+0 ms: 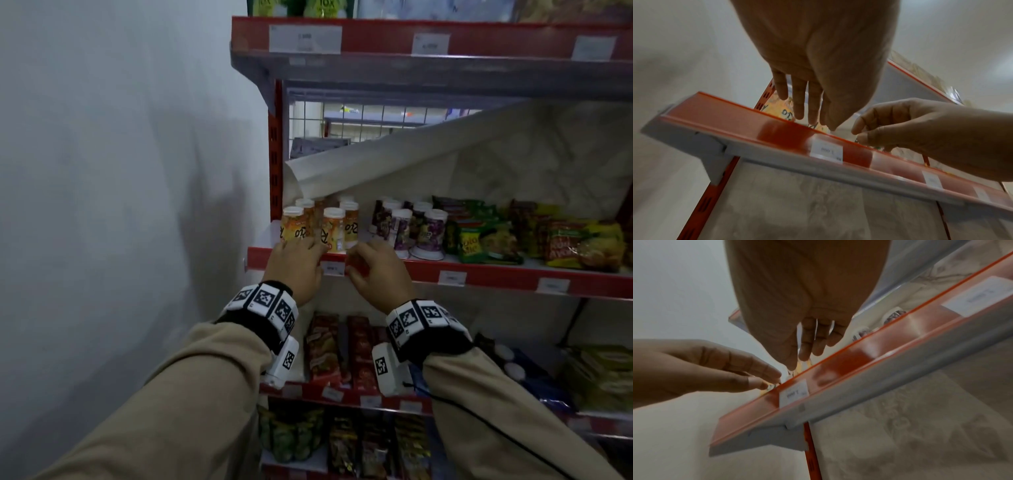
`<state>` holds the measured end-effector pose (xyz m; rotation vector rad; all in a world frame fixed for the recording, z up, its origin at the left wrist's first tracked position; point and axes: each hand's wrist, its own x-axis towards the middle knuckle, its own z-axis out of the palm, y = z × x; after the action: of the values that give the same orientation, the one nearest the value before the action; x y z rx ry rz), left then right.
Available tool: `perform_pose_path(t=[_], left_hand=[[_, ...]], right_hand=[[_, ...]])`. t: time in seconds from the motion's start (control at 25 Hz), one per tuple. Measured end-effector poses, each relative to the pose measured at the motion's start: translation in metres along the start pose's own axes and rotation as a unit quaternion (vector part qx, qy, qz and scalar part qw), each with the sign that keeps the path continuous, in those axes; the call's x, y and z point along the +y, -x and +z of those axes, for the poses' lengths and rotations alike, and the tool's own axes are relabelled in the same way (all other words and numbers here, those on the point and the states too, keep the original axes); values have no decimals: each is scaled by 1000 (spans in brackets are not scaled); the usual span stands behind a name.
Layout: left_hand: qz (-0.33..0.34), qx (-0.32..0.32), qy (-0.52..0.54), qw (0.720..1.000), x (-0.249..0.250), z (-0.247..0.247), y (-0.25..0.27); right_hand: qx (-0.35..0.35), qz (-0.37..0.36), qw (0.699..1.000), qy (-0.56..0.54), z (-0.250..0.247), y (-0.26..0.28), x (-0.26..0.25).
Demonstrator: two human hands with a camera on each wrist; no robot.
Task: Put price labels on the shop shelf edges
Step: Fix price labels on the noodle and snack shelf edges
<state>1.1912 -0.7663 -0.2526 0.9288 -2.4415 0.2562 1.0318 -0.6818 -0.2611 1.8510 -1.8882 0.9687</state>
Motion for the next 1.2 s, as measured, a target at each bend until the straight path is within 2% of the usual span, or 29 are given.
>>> perform_pose_path(t=[0.12,0.36,0.68,0.92,1.04,1.2], left_hand=[[4,1,-23,1000,0,20,12],[15,37,-15,999,-5,34,18],[25,57,-5,998,-11,38,20],[72,115,38,990,-19,36,16],[66,117,64,989,-20,35,13],[68,109,82,988,-24,34,11]], right_hand=[[-23,22,998,61,14,17,6],[4,32,986,164,31,28,-2],[27,101,978,181,29,3,-14],[41,55,985,159,31,-1,-13],[56,-4,994,98,39,-4,-15],[57,-13,992,111,45,-7,-18]])
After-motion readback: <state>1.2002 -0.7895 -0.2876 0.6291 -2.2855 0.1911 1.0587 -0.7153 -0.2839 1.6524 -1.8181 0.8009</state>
